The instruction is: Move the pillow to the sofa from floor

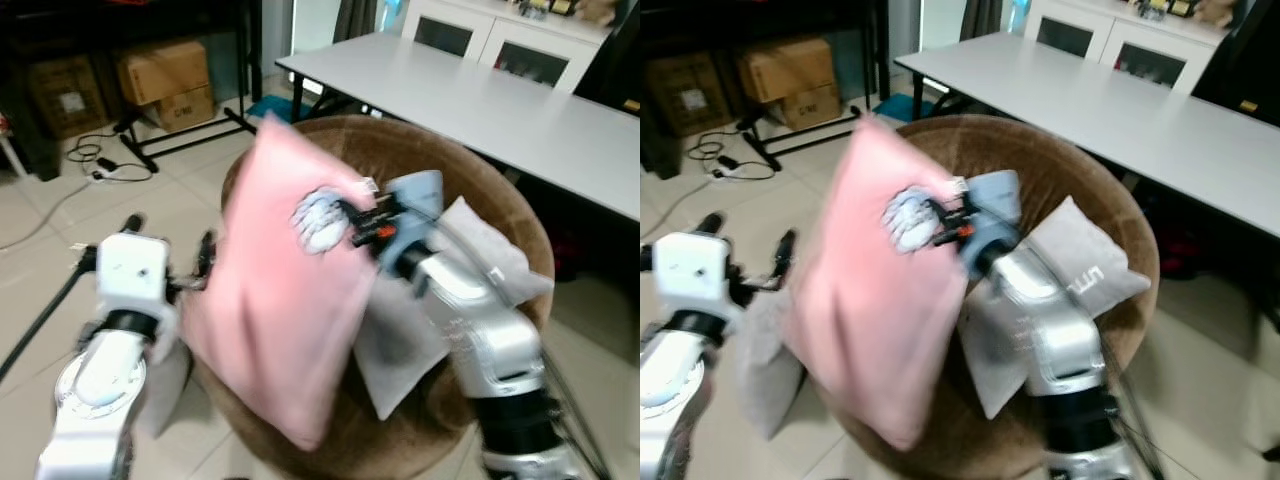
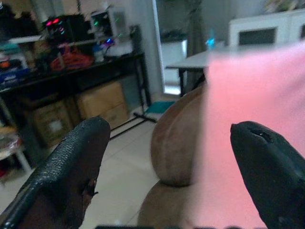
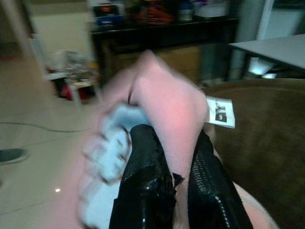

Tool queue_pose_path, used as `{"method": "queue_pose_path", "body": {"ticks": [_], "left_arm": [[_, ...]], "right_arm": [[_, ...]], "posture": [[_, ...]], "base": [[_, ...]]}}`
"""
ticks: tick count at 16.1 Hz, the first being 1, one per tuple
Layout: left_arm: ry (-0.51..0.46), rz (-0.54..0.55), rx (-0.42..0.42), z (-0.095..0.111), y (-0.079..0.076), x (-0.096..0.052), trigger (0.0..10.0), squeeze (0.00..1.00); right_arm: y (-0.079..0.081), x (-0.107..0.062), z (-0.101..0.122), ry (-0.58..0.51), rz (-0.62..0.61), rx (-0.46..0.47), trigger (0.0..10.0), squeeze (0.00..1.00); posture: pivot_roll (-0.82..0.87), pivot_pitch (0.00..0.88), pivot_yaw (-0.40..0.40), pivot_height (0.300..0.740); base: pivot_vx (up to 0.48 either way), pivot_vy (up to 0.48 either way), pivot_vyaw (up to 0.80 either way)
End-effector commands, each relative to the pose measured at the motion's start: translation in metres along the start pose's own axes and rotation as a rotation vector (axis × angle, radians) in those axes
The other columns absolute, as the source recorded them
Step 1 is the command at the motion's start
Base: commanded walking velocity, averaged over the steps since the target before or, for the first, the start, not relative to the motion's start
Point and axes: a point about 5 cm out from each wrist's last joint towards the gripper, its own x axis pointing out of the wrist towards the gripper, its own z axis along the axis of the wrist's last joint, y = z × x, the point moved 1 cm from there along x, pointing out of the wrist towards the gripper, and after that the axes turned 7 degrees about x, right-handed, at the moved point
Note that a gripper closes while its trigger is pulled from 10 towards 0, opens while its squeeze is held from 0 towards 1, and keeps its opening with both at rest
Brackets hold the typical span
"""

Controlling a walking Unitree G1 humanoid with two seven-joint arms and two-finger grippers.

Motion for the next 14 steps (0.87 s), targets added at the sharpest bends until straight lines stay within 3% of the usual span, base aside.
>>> {"method": "queue_pose_path", "body": {"ticks": [1, 5, 9, 12, 14], "left_arm": [[-0.002, -0.007, -0.002, 0.002, -0.004, 0.001, 10.0, 0.0], [0.029, -0.054, 0.032, -0.004, -0.008, -0.003, 10.0, 0.0], [0.058, -0.161, 0.04, -0.012, -0.01, -0.003, 10.0, 0.0], [0.125, -0.301, 0.108, -0.026, -0.013, -0.014, 10.0, 0.0], [0.132, -0.3, 0.109, -0.026, -0.009, -0.018, 10.0, 0.0]], "right_arm": [[-0.006, -0.004, 0.015, -0.063, -0.013, -0.02, 10.0, 0.0], [0.0, 0.0, 0.015, -0.051, 0.019, -0.001, 10.0, 0.0], [0.015, 0.019, 0.015, -0.003, 0.078, 0.053, 10.0, 0.0], [0.054, 0.064, 0.016, 0.075, 0.21, 0.239, 10.0, 0.0], [0.071, 0.076, 0.022, 0.084, 0.267, 0.339, 10.0, 0.0]], "posture": [[0.07, 0.0, -0.084, 0.74], [0.06, 0.0, -0.08, 0.74], [0.04, 0.0, -0.075, 0.74], [0.06, 0.0, -0.096, 0.74], [0.08, 0.0, -0.103, 0.74]], "base": [[0.0, 0.0, 0.0], [0.0, 0.0, 0.0], [0.0, 0.0, 0.0], [0.0, 0.0, 0.0], [0.0, 0.0, 0.0]]}}
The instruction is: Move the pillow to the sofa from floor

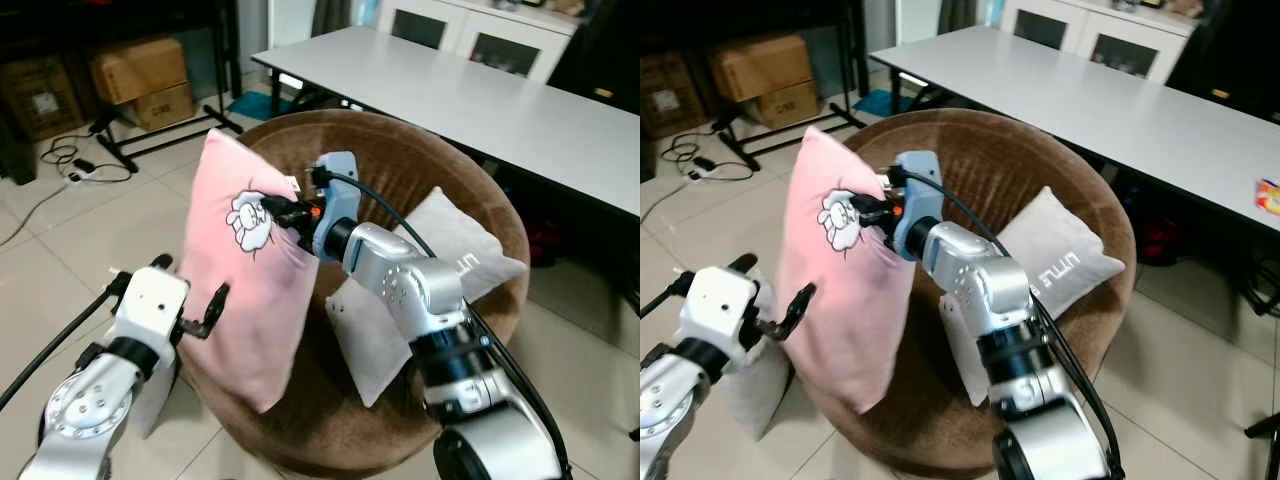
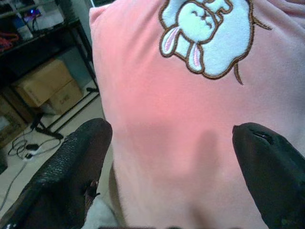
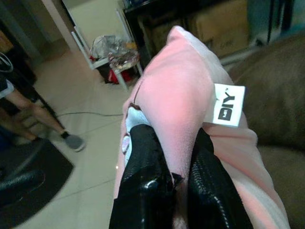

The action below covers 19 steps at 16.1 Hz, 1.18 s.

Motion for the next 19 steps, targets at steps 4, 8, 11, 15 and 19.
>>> {"method": "queue_pose_path", "body": {"ticks": [4, 8, 11, 15, 19], "left_arm": [[0.004, -0.021, 0.004, 0.002, -0.001, -0.007, 10.0, 0.0], [0.006, -0.043, 0.002, 0.002, -0.005, -0.01, 10.0, 0.0], [0.012, -0.077, 0.0, 0.002, -0.005, -0.01, 10.0, 0.0], [0.017, -0.114, 0.004, 0.001, -0.004, -0.008, 10.0, 0.0], [0.008, -0.116, 0.003, 0.004, -0.002, -0.005, 10.0, 0.0]], "right_arm": [[0.043, 0.034, 0.021, -0.103, 0.051, 0.243, 10.0, 0.0], [-0.043, 0.021, 0.026, -0.263, -0.327, 0.546, 10.0, 0.0], [-0.11, -0.015, 0.003, -0.326, -0.589, 0.757, 10.0, 0.0], [-0.141, -0.039, -0.03, -0.248, -0.789, 0.688, 10.0, 0.0], [-0.14, -0.038, -0.031, -0.206, -0.796, 0.62, 10.0, 0.0]], "posture": [[0.09, 0.0, -0.114, 0.74], [0.1, 0.0, -0.116, 0.74], [0.1, 0.0, -0.098, 0.74], [0.09, 0.0, -0.08, 0.74], [0.09, 0.0, -0.076, 0.74]], "base": [[0.0, 0.0, 0.0], [0.0, 0.0, 0.0], [0.0, 0.0, 0.0], [0.0, 0.0, 0.0], [0.0, 0.0, 0.0]]}}
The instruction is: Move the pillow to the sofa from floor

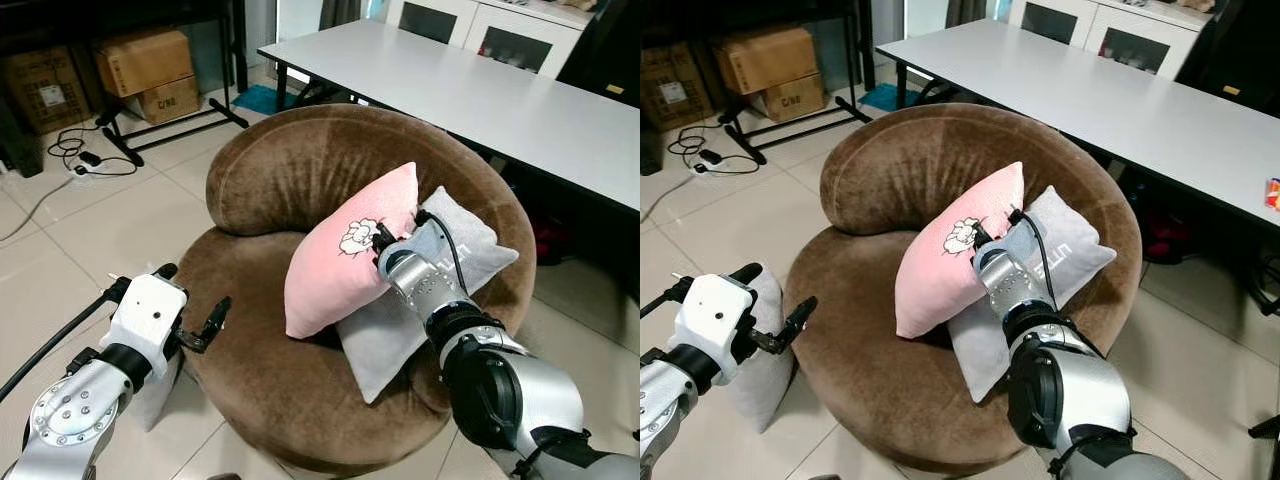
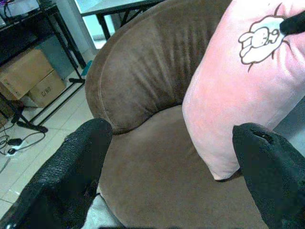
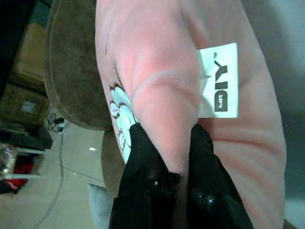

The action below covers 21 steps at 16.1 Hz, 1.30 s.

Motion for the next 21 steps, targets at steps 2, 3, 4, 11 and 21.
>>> {"method": "queue_pose_path", "body": {"ticks": [2, 3, 4, 11, 21], "left_arm": [[-0.014, -0.007, -0.008, 0.004, 0.002, 0.001, 10.0, 0.0], [-0.011, -0.008, -0.005, 0.003, 0.002, 0.001, 10.0, 0.0], [-0.004, -0.02, -0.003, 0.002, 0.001, 0.0, 10.0, 0.0], [-0.042, -0.083, -0.015, 0.008, -0.002, 0.009, 10.0, 0.0], [-0.064, -0.117, -0.026, 0.008, -0.009, 0.019, 10.0, 0.0]], "right_arm": [[0.008, 0.0, 0.008, -0.022, 0.027, -0.074, 10.0, 0.0], [0.012, 0.0, 0.008, -0.023, 0.044, -0.107, 10.0, 0.0], [0.014, 0.0, 0.008, -0.03, 0.073, -0.113, 10.0, 0.0], [0.001, -0.005, 0.063, -0.243, 0.072, -0.142, 10.0, 1.0], [-0.008, -0.025, 0.119, -0.407, 0.219, -0.379, 10.0, 1.0]], "posture": [[0.09, 0.0, -0.078, 0.74], [0.09, 0.0, -0.077, 0.74], [0.09, 0.0, -0.065, 0.74], [0.07, 0.0, -0.039, 0.74], [0.03, 0.0, -0.026, 0.74]], "base": [[0.0, 0.0, 0.0], [0.0, 0.0, 0.0], [0.0, 0.0, 0.0], [0.0, 0.0, 0.0], [0.0, 0.0, 0.0]]}}
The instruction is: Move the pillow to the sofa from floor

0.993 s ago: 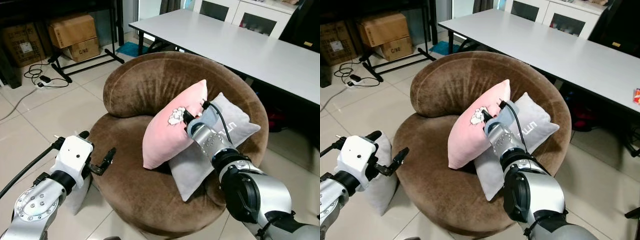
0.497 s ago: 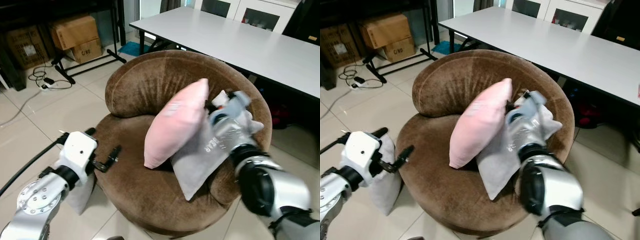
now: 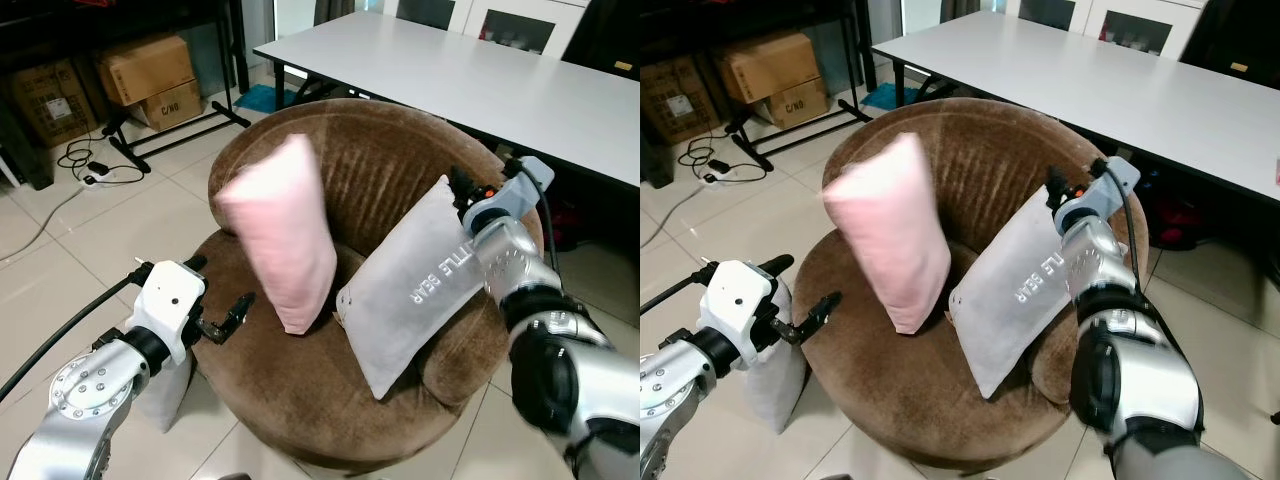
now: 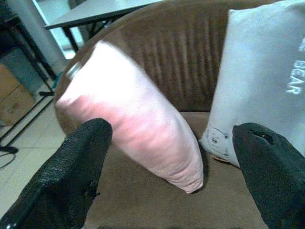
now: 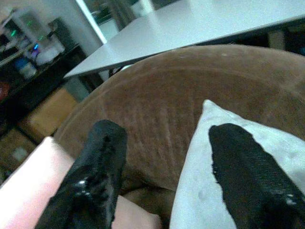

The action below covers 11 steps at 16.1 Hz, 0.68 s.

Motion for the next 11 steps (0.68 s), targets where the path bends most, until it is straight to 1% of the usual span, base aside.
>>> {"method": "queue_pose_path", "body": {"ticks": [1, 2, 3, 4, 5, 7, 8, 9, 10, 11], "left_arm": [[0.007, 0.015, 0.007, -0.002, -0.001, 0.0, 10.0, 0.0], [0.008, 0.061, -0.003, -0.002, 0.002, 0.0, 10.0, 0.0], [0.009, 0.08, -0.006, -0.003, 0.002, 0.0, 10.0, 0.0], [0.008, 0.115, -0.025, -0.003, 0.003, 0.0, 10.0, 0.0], [0.011, 0.156, -0.05, -0.005, 0.002, 0.002, 10.0, 0.0], [0.015, 0.171, -0.064, -0.005, -0.001, 0.003, 10.0, 0.0], [0.022, 0.179, -0.063, -0.006, -0.004, 0.006, 10.0, 0.0], [0.023, 0.181, -0.062, -0.006, -0.003, 0.007, 10.0, 0.0], [0.026, 0.196, -0.058, -0.006, -0.001, 0.007, 10.0, 0.0], [0.026, 0.212, -0.058, -0.006, 0.001, 0.008, 10.0, 0.0]], "right_arm": [[0.007, -0.001, -0.002, 0.015, 0.055, -0.052, 10.0, 1.0], [0.019, -0.011, -0.013, 0.038, 0.16, -0.145, 10.0, 1.0], [0.022, -0.016, -0.018, 0.047, 0.191, -0.174, 10.0, 1.0], [0.029, -0.027, -0.027, 0.062, 0.241, -0.223, 10.0, 0.4], [0.034, -0.042, -0.038, 0.081, 0.276, -0.248, 10.0, 0.0], [0.034, -0.047, -0.043, 0.09, 0.265, -0.236, 10.0, 0.0], [0.037, -0.058, -0.049, 0.109, 0.263, -0.223, 10.0, 0.0], [0.039, -0.06, -0.05, 0.114, 0.271, -0.221, 10.0, 0.0], [0.05, -0.068, -0.051, 0.129, 0.331, -0.238, 10.0, 0.0], [0.055, -0.072, -0.051, 0.137, 0.374, -0.268, 10.0, 0.0]], "posture": [[0.03, 0.0, -0.028, 0.74], [0.04, 0.0, -0.033, 0.74], [0.04, 0.0, -0.033, 0.74], [0.04, 0.0, -0.041, 0.74], [0.04, 0.0, -0.043, 0.74], [0.04, 0.0, -0.043, 0.74], [0.04, 0.0, -0.041, 0.74], [0.04, 0.0, -0.041, 0.74], [0.04, 0.0, -0.041, 0.74], [0.03, 0.0, -0.038, 0.74]], "base": [[0.0, 0.0, 0.0], [0.0, 0.0, 0.0], [0.0, 0.0, 0.0], [0.0, 0.0, 0.0], [0.0, 0.0, 0.0], [0.0, 0.0, 0.0], [0.0, 0.0, 0.0], [0.0, 0.0, 0.0], [0.0, 0.0, 0.0], [0.0, 0.0, 0.0]]}}
